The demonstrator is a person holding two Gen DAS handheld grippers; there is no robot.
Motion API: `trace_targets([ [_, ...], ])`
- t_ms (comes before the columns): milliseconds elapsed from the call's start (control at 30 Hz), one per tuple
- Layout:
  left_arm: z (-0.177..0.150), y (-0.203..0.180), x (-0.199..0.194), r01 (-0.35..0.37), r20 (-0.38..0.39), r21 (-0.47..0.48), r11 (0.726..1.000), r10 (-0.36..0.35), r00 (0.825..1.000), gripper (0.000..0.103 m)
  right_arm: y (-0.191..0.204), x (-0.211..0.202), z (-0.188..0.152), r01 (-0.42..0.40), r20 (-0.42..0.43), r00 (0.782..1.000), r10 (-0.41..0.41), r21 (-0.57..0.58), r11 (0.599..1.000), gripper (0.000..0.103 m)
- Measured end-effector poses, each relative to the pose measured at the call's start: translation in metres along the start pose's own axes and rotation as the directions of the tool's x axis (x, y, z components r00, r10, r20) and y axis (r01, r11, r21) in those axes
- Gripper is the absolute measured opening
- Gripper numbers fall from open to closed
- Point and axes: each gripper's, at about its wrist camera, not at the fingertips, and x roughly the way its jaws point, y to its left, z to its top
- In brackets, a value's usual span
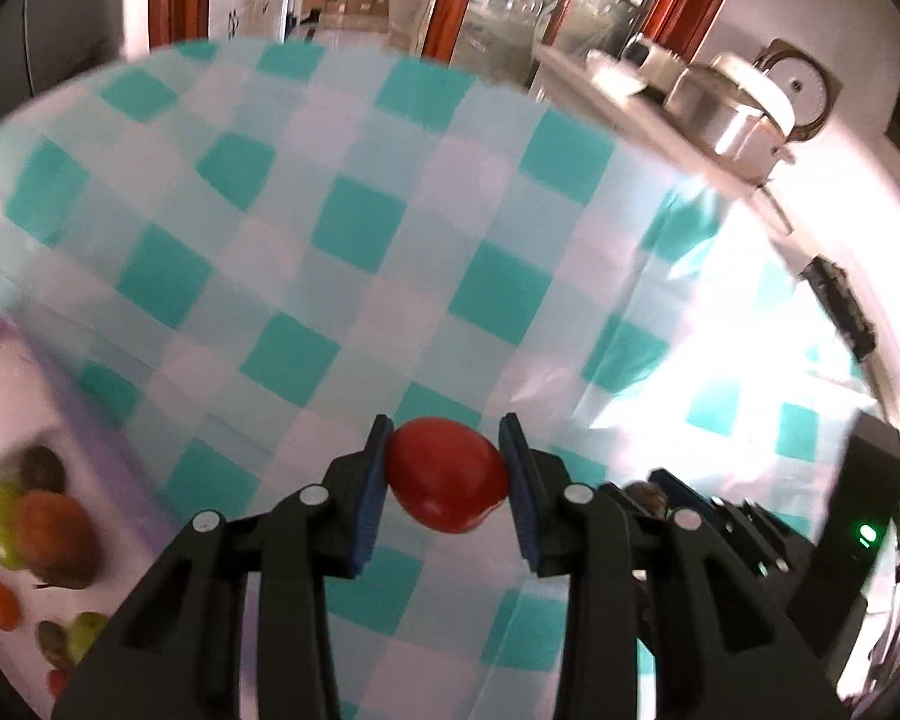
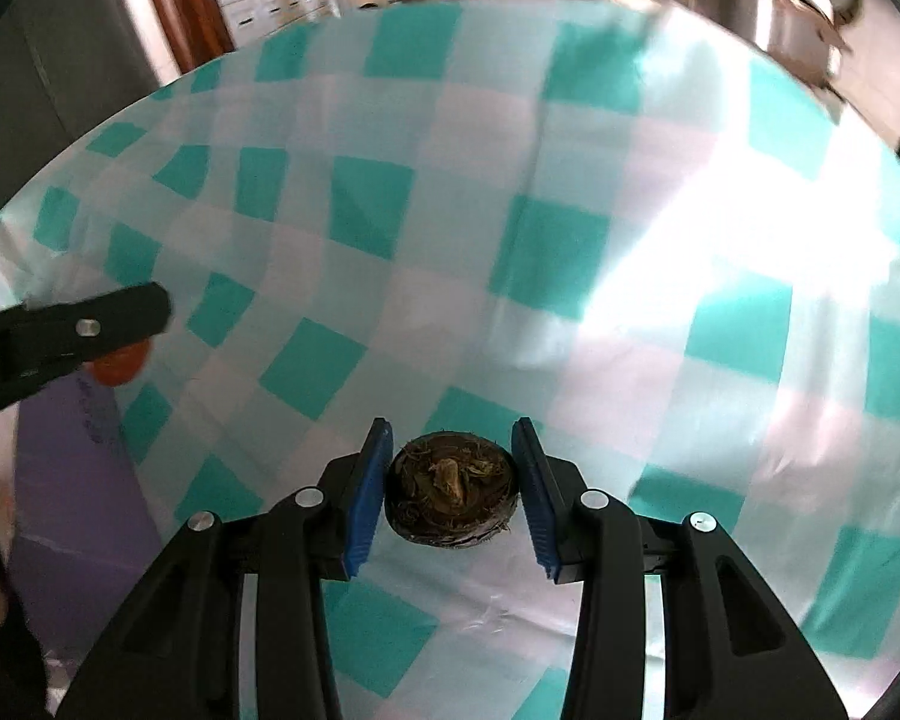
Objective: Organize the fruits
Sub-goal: 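Carry the red tomato and dark kiwi over the purple box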
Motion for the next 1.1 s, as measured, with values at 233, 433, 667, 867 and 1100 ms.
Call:
trace_targets([
  [233, -0.007, -0.015, -0.067, -0.018, 0.017, 0.104, 0.994, 0.017, 1.0, 0.037, 0.027, -0.062, 0.017, -0.007, 0.0, 1.0, 0.007, -0.048, 0.999, 0.041],
  [433, -0.042, -0.004, -0.13, -0.076, 0.047, 0.128, 0.989, 0.07, 0.996, 0.037, 0.064, -0.118, 0.012, 0.004, 0.011, 1.0, -0.003, -0.102, 0.995, 0.041],
  [667, -0.074, 0.003, -0.223, -0.086, 0.15, 0.184, 0.979, 0.058, 0.987, 0.037, 0.095, -0.21, -0.002, -0.006, 0.098, 0.995, 0.021, -0.151, 0.988, 0.041],
  [867, -0.097, 0.007, -0.302, -0.12, 0.244, 0.261, 0.958, 0.055, 0.968, 0.037, 0.117, -0.286, -0.017, 0.006, 0.151, 0.988, 0.031, -0.236, 0.972, 0.041],
  [1100, -0.129, 0.029, -0.36, -0.112, 0.293, 0.242, 0.964, 0.037, 0.955, 0.037, 0.132, -0.345, -0.053, 0.015, 0.214, 0.976, 0.049, -0.288, 0.958, 0.041],
])
